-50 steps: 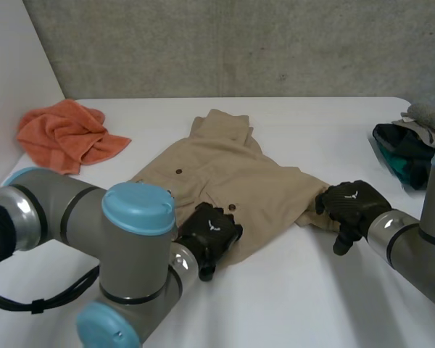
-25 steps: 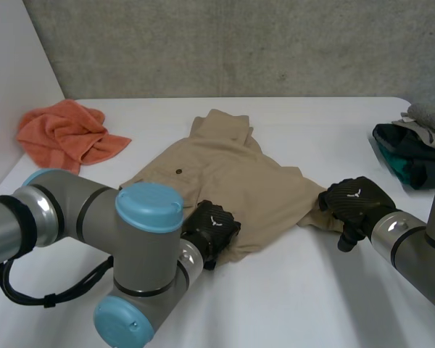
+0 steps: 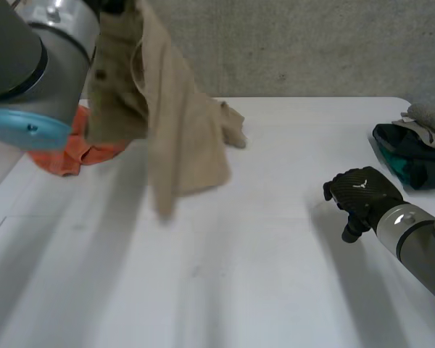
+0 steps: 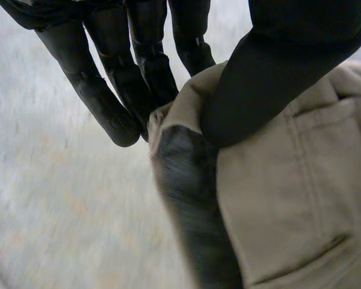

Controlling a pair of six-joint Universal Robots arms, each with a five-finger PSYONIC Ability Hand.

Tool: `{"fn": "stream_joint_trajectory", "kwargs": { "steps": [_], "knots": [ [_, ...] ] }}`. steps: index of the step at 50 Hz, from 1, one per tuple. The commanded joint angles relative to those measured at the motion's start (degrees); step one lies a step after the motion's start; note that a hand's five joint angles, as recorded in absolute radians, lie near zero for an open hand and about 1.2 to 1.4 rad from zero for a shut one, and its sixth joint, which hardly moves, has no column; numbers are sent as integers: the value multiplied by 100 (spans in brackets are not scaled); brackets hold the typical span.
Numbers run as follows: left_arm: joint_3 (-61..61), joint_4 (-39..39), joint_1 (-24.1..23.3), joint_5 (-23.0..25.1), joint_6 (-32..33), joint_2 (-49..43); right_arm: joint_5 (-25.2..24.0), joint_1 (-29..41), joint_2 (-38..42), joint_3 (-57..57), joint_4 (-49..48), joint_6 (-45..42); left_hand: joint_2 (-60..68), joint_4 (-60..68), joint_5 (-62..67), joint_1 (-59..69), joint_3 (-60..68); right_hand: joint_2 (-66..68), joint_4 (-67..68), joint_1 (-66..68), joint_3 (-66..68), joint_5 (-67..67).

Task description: Fold the laundry.

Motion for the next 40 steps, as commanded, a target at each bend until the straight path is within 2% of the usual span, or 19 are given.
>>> {"fn": "stream_joint_trajectory", "kwargs": {
  "steps": [1,6,12,13,14,16,19,24,32,37,40],
  "knots": [
    [189,-28,-523,914,-504,-732,0,-110,-55,-5,1,46,1148,1151,1313,1619,1204,589,581,676,566,516],
    [154,-264,-1032,1449,-583,-1601,0,-233,-64,-32,1,72,1133,1136,1299,1604,1189,606,598,692,582,532],
    [171,-686,-1665,1899,-618,-2332,-18,-312,-29,-49,1,116,-2629,-2626,-2464,-2159,-2573,757,749,844,734,684],
    [189,-826,-1797,1960,-592,-2428,-18,-330,-20,-49,-8,125,-4150,-4147,-3985,-3680,-4094,757,749,844,734,684],
    [189,-871,-1842,1952,-592,-2438,-18,-338,-12,-49,-8,125,-4981,-4978,-4816,-4511,-4926,757,749,844,734,684],
    [171,-977,-1842,1830,-601,-2377,-27,-347,-3,-49,-8,134,-5852,-5849,-5687,-5381,-5796,757,749,844,734,684],
    [145,-1012,-1702,1584,-610,-2123,-79,-347,-29,-49,-17,169,-5852,-5849,-5687,-5381,-5796,372,364,459,349,299],
    [-459,-1275,-1281,899,-601,-1158,-386,-286,-186,-67,1,195,-5852,-5849,-5687,-5381,-5796,-335,-343,-249,-359,-409],
    [-2103,-1628,-612,458,-381,4,-1168,161,-443,-294,88,-15,-5852,-5849,-5687,-5381,-5796,-353,-361,-266,-376,-426],
    [-2842,-1479,-155,344,-30,251,-1073,575,5,-857,343,-16,-5629,-5626,-5464,-5158,-5573,-353,-361,-266,-376,-426],
    [-2993,-1224,179,335,286,59,-722,821,409,-1314,581,-25,-5713,-5710,-5547,-5242,-5657,-353,-361,-266,-376,-426]
  ]
}}
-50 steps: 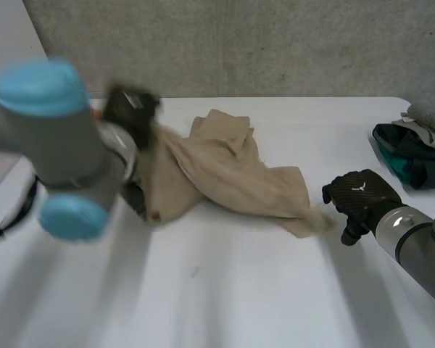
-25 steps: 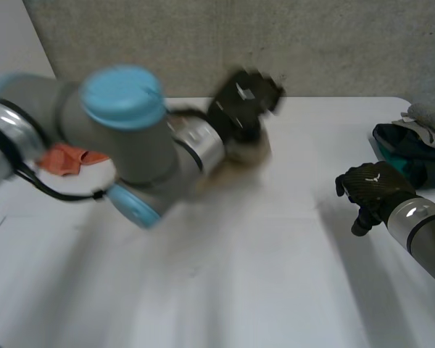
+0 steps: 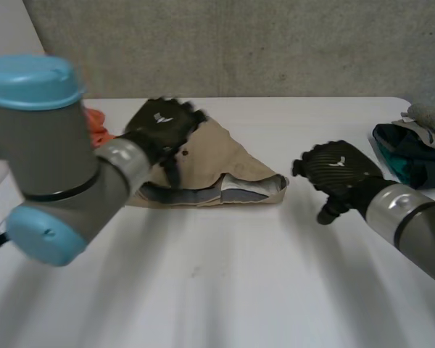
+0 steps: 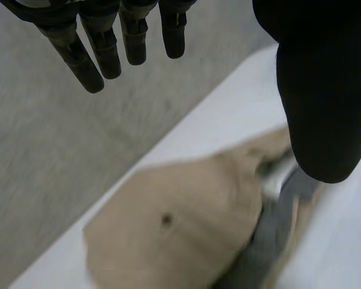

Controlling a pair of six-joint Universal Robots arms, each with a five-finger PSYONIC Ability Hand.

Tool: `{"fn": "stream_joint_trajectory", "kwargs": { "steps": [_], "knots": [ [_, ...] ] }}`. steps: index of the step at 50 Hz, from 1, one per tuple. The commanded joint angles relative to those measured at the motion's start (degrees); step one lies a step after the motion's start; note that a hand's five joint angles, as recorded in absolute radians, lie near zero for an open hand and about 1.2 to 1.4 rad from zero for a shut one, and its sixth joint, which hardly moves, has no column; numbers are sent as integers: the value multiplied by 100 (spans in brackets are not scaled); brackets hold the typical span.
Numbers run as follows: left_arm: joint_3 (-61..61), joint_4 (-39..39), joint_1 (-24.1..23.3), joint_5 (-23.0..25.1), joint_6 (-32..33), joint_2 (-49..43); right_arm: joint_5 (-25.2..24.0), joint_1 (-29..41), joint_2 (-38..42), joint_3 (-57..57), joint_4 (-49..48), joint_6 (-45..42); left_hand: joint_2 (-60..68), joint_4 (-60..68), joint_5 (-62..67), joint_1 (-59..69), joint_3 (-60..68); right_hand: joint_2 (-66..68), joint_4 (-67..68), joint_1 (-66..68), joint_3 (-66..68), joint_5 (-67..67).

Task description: Fold the laundry.

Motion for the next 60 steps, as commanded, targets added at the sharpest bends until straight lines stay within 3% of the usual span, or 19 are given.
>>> {"fn": "stream_joint_trajectory", "kwargs": {
  "steps": [1,9,16,24,28,30,32,33,35,40,45,52,56,60],
  "knots": [
    [-632,406,695,-68,619,-148,493,585,794,-937,439,-8,-83,-63,-182,-55,-111,71,121,47,57,251],
    [-9,530,1205,-7,1393,-1352,1416,893,1875,-2097,589,256,-67,-47,-165,-38,-95,-618,-568,-642,-632,-438],
    [703,512,1197,319,1411,-2134,1513,1016,2806,-3003,519,651,-100,-81,-199,-72,-128,-618,-569,-643,-633,-439],
    [1574,328,1039,196,1385,-2785,1680,1113,3668,-3855,448,687,185,204,86,213,157,-467,-417,-492,-481,-287],
    [1785,283,951,169,1358,-2821,1829,1166,3906,-4093,413,669,2015,2035,1916,2043,1987,-47,3,-72,-62,132],
    [1882,362,898,169,1306,-2794,1900,1192,4046,-4198,335,625,3795,3814,3696,3823,3767,706,756,682,692,886],
    [1934,450,863,161,1262,-2786,1900,1201,4117,-4251,273,573,5392,5412,5293,5420,5364,2367,2416,2342,2352,2546],
    [1978,555,828,152,1227,-2785,1926,1210,4143,-4269,255,529,6814,6833,6715,6842,6786,4191,4241,4166,4177,4371],
    [2022,617,810,134,1226,-2785,1935,1210,4135,-4260,246,493,6828,6848,6729,6856,6800,5235,5285,5211,5221,5415],
    [2137,583,827,-111,1235,-2724,1918,1236,3810,-4015,422,520,6828,6848,6729,6856,6800,5238,5288,5213,5224,5417],
    [1997,416,1020,-349,1086,-1910,1804,1245,3126,-3366,615,590,6828,6848,6729,6856,6800,5238,5288,5213,5224,5417],
    [1811,406,1003,-104,761,-502,1663,1280,2132,-2521,1458,888,6828,6848,6729,6856,6800,5238,5288,5213,5224,5417],
    [2074,599,784,151,471,79,1566,1219,1525,-1976,1749,1713,6828,6848,6729,6856,6800,5238,5288,5213,5224,5417],
    [2600,731,372,336,409,-234,1461,1096,1164,-1440,1635,2768,6828,6848,6729,6856,6800,5238,5288,5213,5224,5417]
  ]
}}
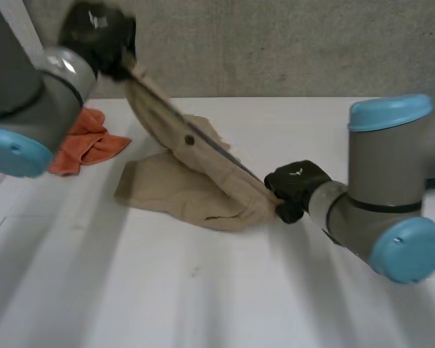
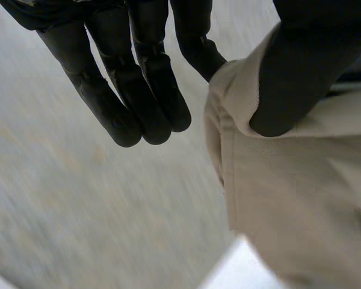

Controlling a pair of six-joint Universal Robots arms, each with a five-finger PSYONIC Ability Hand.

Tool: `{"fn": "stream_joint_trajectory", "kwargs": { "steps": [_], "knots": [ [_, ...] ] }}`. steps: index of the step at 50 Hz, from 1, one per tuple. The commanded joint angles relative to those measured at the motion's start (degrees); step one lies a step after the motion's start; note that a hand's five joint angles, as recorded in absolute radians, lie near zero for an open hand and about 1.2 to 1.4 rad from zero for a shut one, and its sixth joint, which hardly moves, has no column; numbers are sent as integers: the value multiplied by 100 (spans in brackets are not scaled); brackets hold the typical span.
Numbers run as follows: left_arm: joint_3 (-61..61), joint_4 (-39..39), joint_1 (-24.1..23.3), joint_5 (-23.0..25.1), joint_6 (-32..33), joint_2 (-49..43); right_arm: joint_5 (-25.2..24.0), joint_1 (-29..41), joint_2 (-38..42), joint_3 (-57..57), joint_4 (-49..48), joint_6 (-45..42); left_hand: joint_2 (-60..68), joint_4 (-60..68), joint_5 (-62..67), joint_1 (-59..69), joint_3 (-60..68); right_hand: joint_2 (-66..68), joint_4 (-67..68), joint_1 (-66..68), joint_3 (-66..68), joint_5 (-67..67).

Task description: Fold the laundry.

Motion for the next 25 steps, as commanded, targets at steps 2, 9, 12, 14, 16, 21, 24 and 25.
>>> {"fn": "stream_joint_trajectory", "kwargs": {
  "steps": [2,9,12,14,16,21,24,25],
  "knots": [
    [947,255,-734,381,-211,-278,-173,-135,-680,998,-36,1855,1149,1125,1531,1735,1233,1373,1161,1862,1228,1078],
    [2380,62,-1595,434,-141,-2018,29,-284,-680,1692,-343,2112,1149,1125,1531,1735,1233,1373,1161,1862,1228,1078],
    [2915,-8,-1867,417,-71,-2799,126,-424,-715,1964,-632,2138,1149,1125,1531,1735,1233,1373,1161,1862,1228,1078],
    [3136,-26,-1956,417,-44,-3109,126,-521,-741,2079,-721,2112,1149,1125,1531,1735,1233,1373,1161,1862,1228,1078],
    [3374,-44,-2044,461,-79,-3452,126,-679,-881,2246,-800,2077,-574,-598,-192,12,-491,-894,-1106,-405,-1039,-1189],
    [3445,-17,-2167,750,-114,-3760,108,-1092,-1163,2484,-941,1700,-4583,-4607,-4201,-3997,-4499,-4868,-5081,-4379,-5013,-5163],
    [3427,-9,-2211,856,-132,-3743,100,-1286,-1251,2546,-1064,1304,-5457,-5481,-5075,-4871,-5373,-5105,-5317,-4616,-5250,-5400],
    [3418,-9,-2220,839,-123,-3708,108,-1312,-1260,2546,-1090,1207,-5743,-5767,-5361,-5157,-5659,-5155,-5368,-4666,-5300,-5450]
  ]
}}
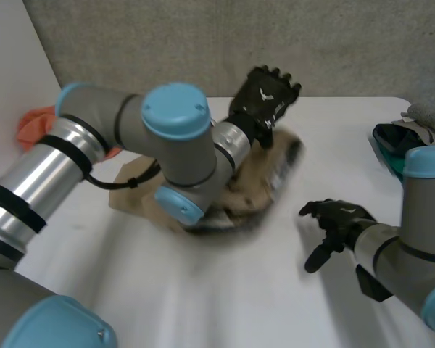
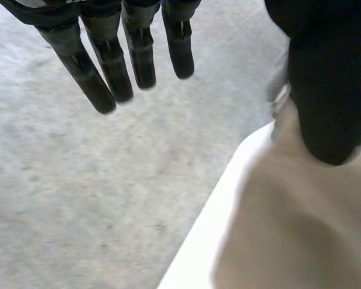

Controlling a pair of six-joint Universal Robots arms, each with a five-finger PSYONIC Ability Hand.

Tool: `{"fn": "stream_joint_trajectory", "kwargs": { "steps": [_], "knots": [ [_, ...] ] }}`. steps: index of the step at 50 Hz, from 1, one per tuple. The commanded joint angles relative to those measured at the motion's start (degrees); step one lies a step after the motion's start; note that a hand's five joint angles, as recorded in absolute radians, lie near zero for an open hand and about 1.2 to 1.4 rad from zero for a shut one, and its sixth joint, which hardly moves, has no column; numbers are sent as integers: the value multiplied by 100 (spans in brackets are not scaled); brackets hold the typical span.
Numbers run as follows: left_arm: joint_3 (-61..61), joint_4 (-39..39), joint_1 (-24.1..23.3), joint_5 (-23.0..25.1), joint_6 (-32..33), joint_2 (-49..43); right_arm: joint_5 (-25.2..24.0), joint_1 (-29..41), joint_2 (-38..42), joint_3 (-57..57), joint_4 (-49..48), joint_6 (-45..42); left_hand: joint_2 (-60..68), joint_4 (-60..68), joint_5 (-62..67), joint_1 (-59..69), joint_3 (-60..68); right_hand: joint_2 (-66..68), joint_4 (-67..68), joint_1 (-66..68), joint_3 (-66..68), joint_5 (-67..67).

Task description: Fold the laundry.

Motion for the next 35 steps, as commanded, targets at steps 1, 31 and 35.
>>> {"fn": "stream_joint_trajectory", "kwargs": {
  "steps": [1,31,35],
  "knots": [
    [-65,25,-69,205,-30,36,-7,-417,-225,155,-228,-722,-1144,-1131,-1108,-1005,-1199,-412,-368,-347,-400,-283],
    [-4846,-669,3287,310,1376,3051,511,2245,530,-1066,263,-777,-517,-504,-481,-378,-572,42,86,107,54,171],
    [-5049,-678,3674,802,1604,2788,731,2588,1031,-1550,519,-320,-938,-925,-901,-798,-992,42,86,107,54,171]
  ]
}}
